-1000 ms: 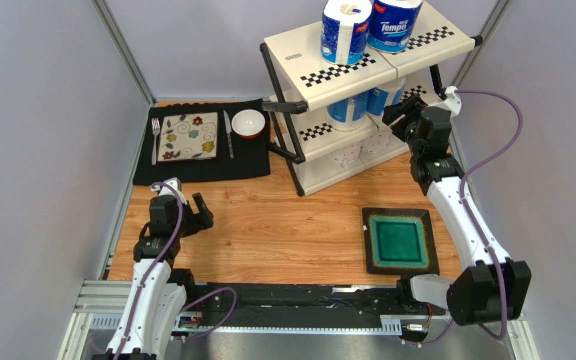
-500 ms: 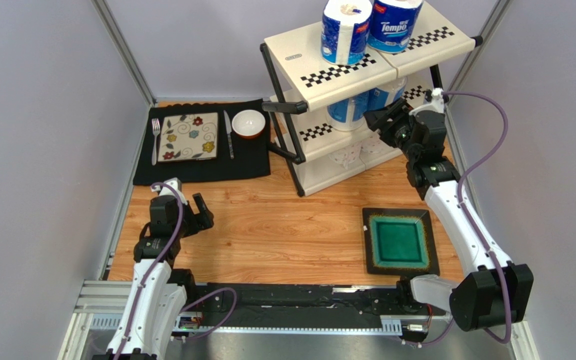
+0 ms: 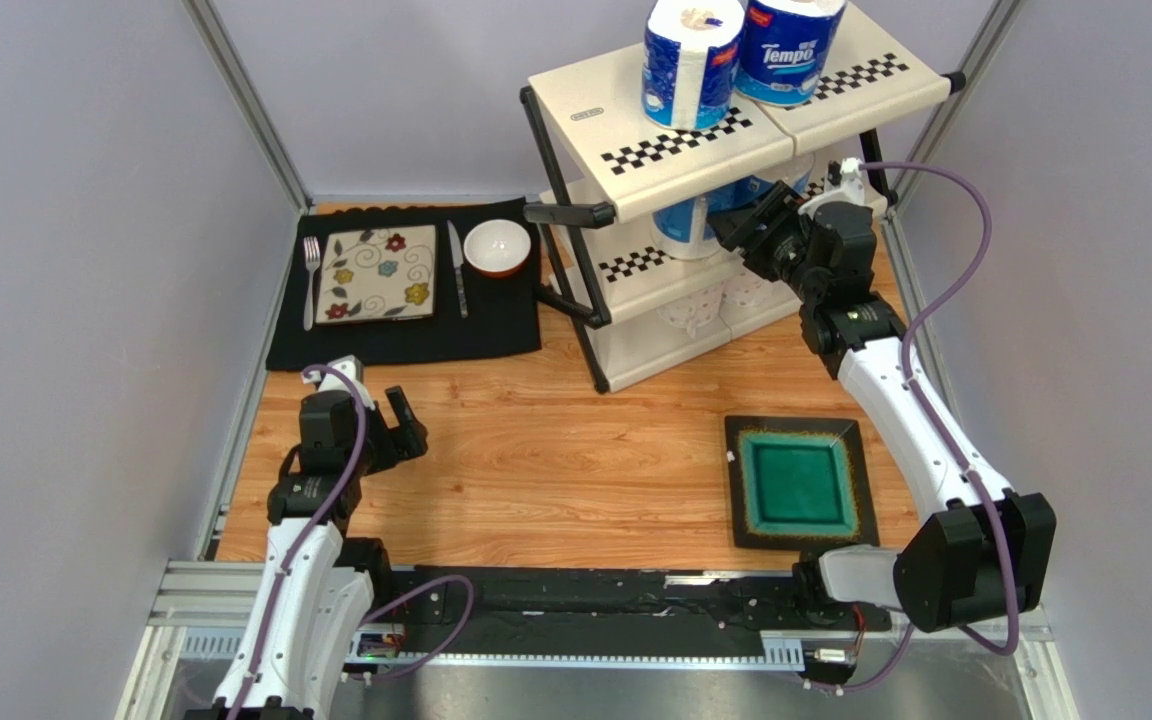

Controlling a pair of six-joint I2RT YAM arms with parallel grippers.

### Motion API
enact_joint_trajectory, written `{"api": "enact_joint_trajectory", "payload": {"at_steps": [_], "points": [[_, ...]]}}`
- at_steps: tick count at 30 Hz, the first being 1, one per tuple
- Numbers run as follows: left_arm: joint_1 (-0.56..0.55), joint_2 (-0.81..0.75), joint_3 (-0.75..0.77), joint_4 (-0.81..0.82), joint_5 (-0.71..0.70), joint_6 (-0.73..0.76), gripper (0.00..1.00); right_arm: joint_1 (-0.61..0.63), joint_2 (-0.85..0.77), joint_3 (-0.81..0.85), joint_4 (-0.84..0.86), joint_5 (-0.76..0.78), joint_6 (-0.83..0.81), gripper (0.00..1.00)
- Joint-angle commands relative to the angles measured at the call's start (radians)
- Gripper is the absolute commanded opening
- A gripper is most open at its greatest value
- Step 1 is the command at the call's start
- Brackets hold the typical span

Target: Place and organize the paper towels onto the shelf

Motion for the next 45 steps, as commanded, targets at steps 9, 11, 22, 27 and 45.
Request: {"api": "enact_joint_trajectory", "payload": {"at_steps": [9,11,22,27,45], "points": [[-0.002,-0.005,-0.004,0.028,0.004,0.015,0.95,0.000,-0.052,0.008,0.035,0.001,-0.026,0.63],[0.000,-0.005,-0.002,0.029,0.004,0.015,0.95,0.002,-0.090,-0.019,0.012,0.009,-0.049,0.63],[0.000,0.023,0.001,0.026,0.001,0.015,0.94,0.000,-0.406,-0.190,-0.288,0.088,-0.057,1.00],[0.000,0.041,0.007,0.020,-0.007,0.010,0.94,0.000,-0.489,-0.289,-0.358,0.196,-0.072,1.00],[0.000,0.093,0.019,0.005,-0.016,0.001,0.93,0.002,-0.580,-0.279,-0.453,0.362,-0.062,1.00]]}}
